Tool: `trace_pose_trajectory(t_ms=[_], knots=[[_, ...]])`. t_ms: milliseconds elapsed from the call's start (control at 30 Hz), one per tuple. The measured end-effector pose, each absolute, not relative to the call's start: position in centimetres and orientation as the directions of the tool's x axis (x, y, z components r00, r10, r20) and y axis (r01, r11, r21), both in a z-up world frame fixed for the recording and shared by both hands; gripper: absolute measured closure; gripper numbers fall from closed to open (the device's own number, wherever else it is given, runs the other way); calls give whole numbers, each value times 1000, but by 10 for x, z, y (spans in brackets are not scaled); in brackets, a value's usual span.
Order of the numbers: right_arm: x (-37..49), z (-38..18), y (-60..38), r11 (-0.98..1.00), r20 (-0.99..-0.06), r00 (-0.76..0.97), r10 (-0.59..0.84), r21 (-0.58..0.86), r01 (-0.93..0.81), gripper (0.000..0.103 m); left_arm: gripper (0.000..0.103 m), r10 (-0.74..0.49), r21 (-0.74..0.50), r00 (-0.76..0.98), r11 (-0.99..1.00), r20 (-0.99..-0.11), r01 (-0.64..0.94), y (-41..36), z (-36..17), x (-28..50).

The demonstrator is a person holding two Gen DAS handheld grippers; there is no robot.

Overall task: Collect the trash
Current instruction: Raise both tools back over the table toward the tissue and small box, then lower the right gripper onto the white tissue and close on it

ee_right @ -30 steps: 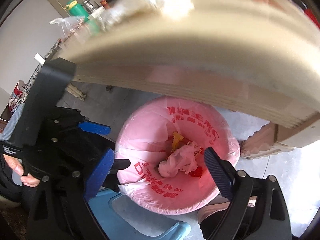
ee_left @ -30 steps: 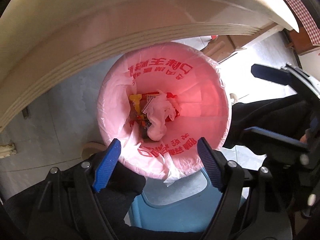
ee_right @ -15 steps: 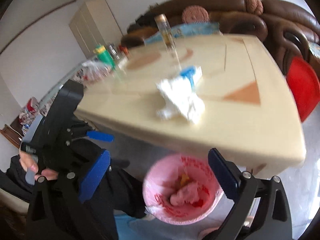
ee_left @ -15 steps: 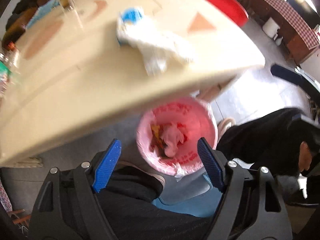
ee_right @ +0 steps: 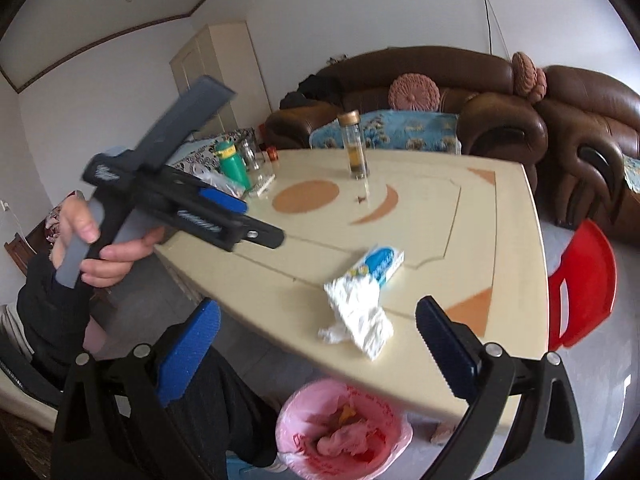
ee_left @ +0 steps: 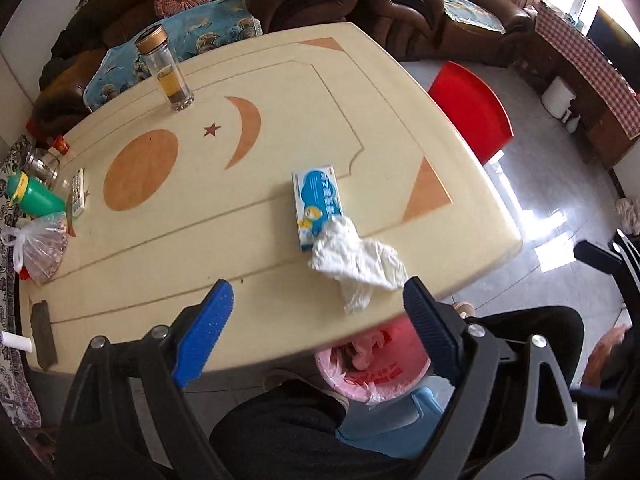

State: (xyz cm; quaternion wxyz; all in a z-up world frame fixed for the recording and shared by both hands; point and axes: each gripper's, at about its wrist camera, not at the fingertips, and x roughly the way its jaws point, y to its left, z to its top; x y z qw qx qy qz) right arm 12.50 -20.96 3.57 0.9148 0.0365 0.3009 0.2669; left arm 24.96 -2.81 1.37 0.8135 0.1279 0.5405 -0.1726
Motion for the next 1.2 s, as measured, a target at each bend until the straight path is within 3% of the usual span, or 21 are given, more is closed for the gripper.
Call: trace_pose_trajectory(t_ms=[467, 1200], knots=[[162, 43, -208, 845, -528, 672, 520, 203, -495, 7, 18, -114, 33, 304, 898, -946, 438, -63, -7, 294], [230, -32, -188, 819, -632, 555, 542, 248, -518, 7, 18, -69, 3, 144, 894, -987, 448, -87, -108, 364]])
